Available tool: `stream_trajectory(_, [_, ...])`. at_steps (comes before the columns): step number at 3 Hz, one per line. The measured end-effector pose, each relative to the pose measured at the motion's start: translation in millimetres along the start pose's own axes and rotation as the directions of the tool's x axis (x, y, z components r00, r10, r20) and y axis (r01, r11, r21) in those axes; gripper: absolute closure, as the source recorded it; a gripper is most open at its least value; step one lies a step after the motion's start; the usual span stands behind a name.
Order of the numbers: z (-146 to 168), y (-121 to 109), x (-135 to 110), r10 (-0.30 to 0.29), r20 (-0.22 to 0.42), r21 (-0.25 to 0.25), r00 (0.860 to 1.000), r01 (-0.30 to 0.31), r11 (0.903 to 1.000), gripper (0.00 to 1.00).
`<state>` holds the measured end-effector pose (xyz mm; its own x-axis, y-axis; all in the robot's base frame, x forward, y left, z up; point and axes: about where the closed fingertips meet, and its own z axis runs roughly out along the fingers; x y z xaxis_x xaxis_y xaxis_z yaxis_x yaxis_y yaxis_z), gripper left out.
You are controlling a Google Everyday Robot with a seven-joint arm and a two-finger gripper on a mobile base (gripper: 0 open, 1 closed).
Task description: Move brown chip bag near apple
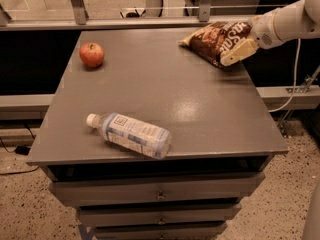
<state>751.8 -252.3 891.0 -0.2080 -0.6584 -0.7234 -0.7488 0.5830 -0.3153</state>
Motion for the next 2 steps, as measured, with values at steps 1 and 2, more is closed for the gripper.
stream_trajectory(1, [12.0, 0.9, 7.7, 0.014, -0.004, -0.024, 1.000, -0.014, 0.9996, 0.35])
stream_trajectory(2, [15.0, 2.6, 10.3, 0.012, -0.006, -0.037, 1.000, -0.013, 0.9992, 0.58])
